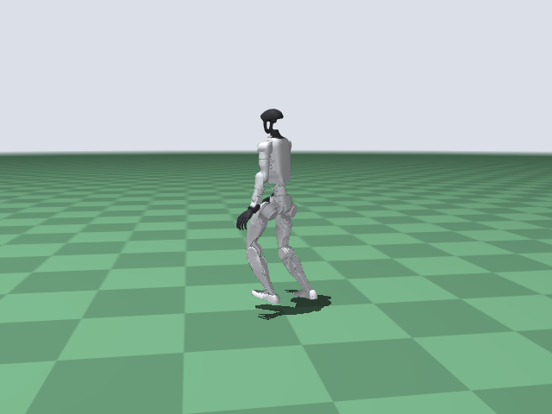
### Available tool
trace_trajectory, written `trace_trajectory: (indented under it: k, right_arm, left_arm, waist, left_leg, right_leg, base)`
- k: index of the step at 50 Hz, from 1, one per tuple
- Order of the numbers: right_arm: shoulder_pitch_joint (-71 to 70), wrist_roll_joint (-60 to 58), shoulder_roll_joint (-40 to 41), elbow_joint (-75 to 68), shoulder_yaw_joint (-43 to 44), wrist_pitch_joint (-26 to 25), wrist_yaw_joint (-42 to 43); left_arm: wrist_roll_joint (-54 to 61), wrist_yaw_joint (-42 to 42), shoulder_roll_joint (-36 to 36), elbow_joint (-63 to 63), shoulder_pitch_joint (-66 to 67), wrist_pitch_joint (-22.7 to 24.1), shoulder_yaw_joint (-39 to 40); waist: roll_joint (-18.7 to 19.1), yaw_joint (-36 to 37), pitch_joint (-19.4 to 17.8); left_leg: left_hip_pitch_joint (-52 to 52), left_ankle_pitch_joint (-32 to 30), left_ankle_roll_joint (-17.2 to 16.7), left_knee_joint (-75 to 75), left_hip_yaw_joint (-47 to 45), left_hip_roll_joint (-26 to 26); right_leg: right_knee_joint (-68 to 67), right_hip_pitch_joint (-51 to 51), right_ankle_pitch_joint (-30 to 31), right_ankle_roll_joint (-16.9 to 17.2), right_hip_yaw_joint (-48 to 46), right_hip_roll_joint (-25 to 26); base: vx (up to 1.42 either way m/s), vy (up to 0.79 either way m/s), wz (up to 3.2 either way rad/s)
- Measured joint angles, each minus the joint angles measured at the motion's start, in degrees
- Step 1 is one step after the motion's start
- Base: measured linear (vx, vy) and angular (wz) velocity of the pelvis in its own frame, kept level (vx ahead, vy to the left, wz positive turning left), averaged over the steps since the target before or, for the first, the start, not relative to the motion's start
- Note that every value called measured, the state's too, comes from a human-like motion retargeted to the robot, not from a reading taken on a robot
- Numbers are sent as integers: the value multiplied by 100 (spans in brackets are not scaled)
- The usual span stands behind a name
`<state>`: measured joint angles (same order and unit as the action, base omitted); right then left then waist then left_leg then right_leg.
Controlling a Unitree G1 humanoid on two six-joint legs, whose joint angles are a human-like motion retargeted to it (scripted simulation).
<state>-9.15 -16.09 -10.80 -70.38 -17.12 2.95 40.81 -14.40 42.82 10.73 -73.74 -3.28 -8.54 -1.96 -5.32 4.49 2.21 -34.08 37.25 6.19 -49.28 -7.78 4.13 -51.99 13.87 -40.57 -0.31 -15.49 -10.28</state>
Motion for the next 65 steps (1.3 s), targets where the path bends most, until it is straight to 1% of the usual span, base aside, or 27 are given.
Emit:
trace_trajectory:
  k: [3, 5, 8, 10, 13, 14, 17, 20, 22, 23, 25, 27, 29, 32, 35, 38, 40, 43, 45, 48, 50, 52, 55, 58, 60, 62, 65]
  right_arm:
    - [-140, 256, 79, -219, 39, 173, -9]
    - [-251, 466, 126, -323, 84, 273, -60]
    - [-252, 660, 190, -331, 159, 351, -69]
    - [-208, 739, 210, -311, 207, 393, -43]
    - [-174, 809, 217, -277, 245, 446, 38]
    - [-168, 824, 212, -270, 257, 454, 76]
    - [-129, 853, 187, -281, 321, 458, 203]
    - [-142, 876, 154, -372, 414, 438, 335]
    - [-103, 883, 134, -439, 478, 418, 400]
    - [-123, 884, 121, -494, 524, 417, 432]
    - [-66, 887, 103, -550, 577, 406, 482]
    - [-23, 878, 87, -597, 639, 395, 522]
    - [21, 854, 76, -650, 695, 374, 551]
    - [103, 787, 66, -721, 729, 330, 584]
    - [192, 642, 55, -734, 688, 275, 585]
    - [296, 482, 46, -644, 596, 224, 567]
    - [356, 388, 35, -553, 538, 207, 536]
    - [395, 258, 1, -406, 466, 186, 476]
    - [381, 193, -17, -326, 425, 171, 442]
    - [307, 180, -22, -227, 404, 146, 357]
    - [227, 216, -31, -166, 421, 122, 280]
    - [175, 273, -33, -114, 432, 120, 240]
    - [105, 374, -39, -44, 454, 132, 176]
    - [30, 509, -52, -12, 472, 160, 96]
    - [43, 572, -35, 2, 477, 179, 77]
    - [-47, 692, -58, -25, 507, 200, 1]
    - [-35, 774, -33, -63, 527, 214, -43]
  left_arm:
    - [35, -3, 21, -217, -155, 131, -2]
    - [13, -11, 85, -272, -260, 193, -1]
    - [-45, 34, 183, -209, -297, 213, -32]
    - [-84, 88, 231, -165, -305, 220, -61]
    - [-135, 182, 319, -110, -354, 199, -36]
    - [-157, 211, 341, -101, -372, 192, -22]
    - [-243, 296, 360, -82, -388, 190, -24]
    - [-404, 327, 351, -81, -417, 210, -39]
    - [-495, 335, 315, -67, -385, 232, -83]
    - [-561, 327, 308, -61, -395, 236, -94]
    - [-632, 342, 250, -59, -342, 241, -131]
    - [-702, 346, 208, -62, -300, 239, -154]
    - [-755, 324, 158, -79, -255, 230, -162]
    - [-786, 264, 65, -114, -165, 218, -143]
    - [-750, 169, 8, -142, -75, 220, -100]
    - [-667, 109, -10, -146, -3, 249, -60]
    - [-588, 86, 9, -129, 26, 265, -32]
    - [-427, 88, 83, -62, 19, 278, 35]
    - [-293, 119, 145, -7, -6, 281, 111]
    - [-62, 180, 238, 62, -63, 284, 276]
    - [104, 224, 295, 89, -115, 292, 387]
    - [241, 274, 309, 101, -131, 306, 489]
    - [417, 347, 314, 65, -154, 311, 601]
    - [565, 372, 318, -4, -172, 304, 666]
    - [627, 386, 291, -36, -116, 295, 692]
    - [719, 360, 328, -115, -171, 283, 716]
    - [767, 348, 284, -167, -94, 264, 718]
  waist:
    - [-104, -105, 164]
    - [-328, -299, 235]
    - [-443, -555, 250]
    - [-468, -713, 247]
    - [-434, -921, 248]
    - [-381, -970, 257]
    - [-270, -1106, 279]
    - [-34, -1116, 375]
    - [-14, -1138, 418]
    - [91, -1086, 482]
    - [84, -1078, 522]
    - [84, -1071, 591]
    - [123, -1056, 651]
    - [238, -1045, 697]
    - [479, -1010, 655]
    - [764, -928, 553]
    - [923, -844, 509]
    - [1039, -695, 492]
    - [1042, -578, 505]
    - [964, -391, 542]
    - [832, -307, 574]
    - [731, -236, 615]
    - [581, -189, 730]
    - [443, -203, 881]
    - [454, -178, 943]
    - [293, -246, 989]
    - [256, -277, 1059]
  left_leg:
    - [47, 130, 117, 40, -68, 231]
    - [328, -9, 218, 586, -118, 669]
    - [856, -112, 236, 1212, -5, 1061]
    - [1138, -111, 196, 1448, 93, 1231]
    - [1637, -155, 126, 2030, 313, 1366]
    - [1783, -159, 102, 2225, 396, 1355]
    - [2084, -81, 42, 2542, 597, 1344]
    - [2346, -43, -7, 2984, 776, 1165]
    - [2395, 71, -39, 2908, 817, 1174]
    - [2433, 103, -55, 2997, 837, 1061]
    - [2456, 220, -86, 2823, 826, 1076]
    - [2470, 406, -86, 2584, 849, 1080]
    - [2488, 572, -111, 2289, 848, 1022]
    - [2493, 714, -218, 1659, 752, 826]
    - [2411, 592, -476, 608, 743, 430]
    - [2118, -132, -868, -794, 668, -162]
    - [1804, -546, -998, -1725, 638, -546]
    - [1211, -702, -853, -2783, 533, -1116]
    - [780, -494, -648, -3167, 476, -1409]
    - [151, 5, -403, -3088, 459, -1553]
    - [-191, 225, -330, -2647, 461, -1389]
    - [-466, 288, -347, -2041, 509, -1147]
    - [-776, 123, -454, -954, 628, -684]
    - [-918, -200, -530, 1, 738, -247]
    - [-1046, -297, -550, 64, 774, -146]
    - [-845, -486, -470, 467, 692, 102]
    - [-847, -315, -307, 204, 625, 218]
  right_leg:
    - [-1567, 593, 560, -219, -172, -776]
    - [-2572, 1144, 900, -365, 19, -1423]
    - [-3354, 1696, 932, -586, 203, -1901]
    - [-3534, 2006, 730, -705, 221, -2058]
    - [-3193, 2478, 433, -700, 202, -1968]
    - [-2941, 2613, 385, -658, 164, -1843]
    - [-2040, 2977, 390, -389, 111, -1459]
    - [-775, 3238, 655, -22, 45, -785]
    - [-142, 3409, 798, 234, 140, -514]
    - [373, 3414, 952, 322, 115, -230]
    - [668, 3581, 1067, 476, 248, -60]
    - [779, 3657, 1182, 522, 381, 98]
    - [741, 3637, 1314, 470, 463, 246]
    - [482, 3490, 1403, 284, 515, 443]
    - [355, 3137, 1267, 15, 420, 777]
    - [389, 2716, 1128, -252, 259, 1205]
    - [459, 2463, 1022, -404, 177, 1469]
    - [623, 2139, 860, -542, 133, 1726]
    - [749, 1941, 755, -577, 159, 1816]
    - [1008, 1619, 628, -561, 276, 1868]
    - [1225, 1388, 554, -521, 403, 1807]
    - [1335, 1239, 478, -460, 518, 1738]
    - [1483, 1093, 381, -357, 653, 1590]
    - [1502, 1040, 251, -263, 720, 1403]
    - [1242, 1074, 116, -217, 708, 1351]
    - [1128, 997, -31, -173, 752, 1140]
    - [513, 1089, -195, -84, 754, 968]
  base:
    - [22, 15, 20]
    - [27, 18, 60]
    - [33, 13, 59]
    - [38, 6, 52]
    - [43, 1, 41]
    - [46, -3, 32]
    - [46, -4, 34]
    - [46, -6, 16]
    - [41, -8, 18]
    - [41, -8, 0]
    - [37, -8, 11]
    - [39, -8, 19]
    - [41, -7, 16]
    - [41, -6, 13]
    - [41, -7, -4]
    - [36, -6, -14]
    - [34, -5, -16]
    - [36, -3, -7]
    - [39, -2, -4]
    - [41, 1, -9]
    - [44, 3, -5]
    - [45, 5, -4]
    - [44, 6, 1]
    - [41, 8, 11]
    - [35, 9, 10]
    - [36, 9, 27]
    - [29, 10, 22]
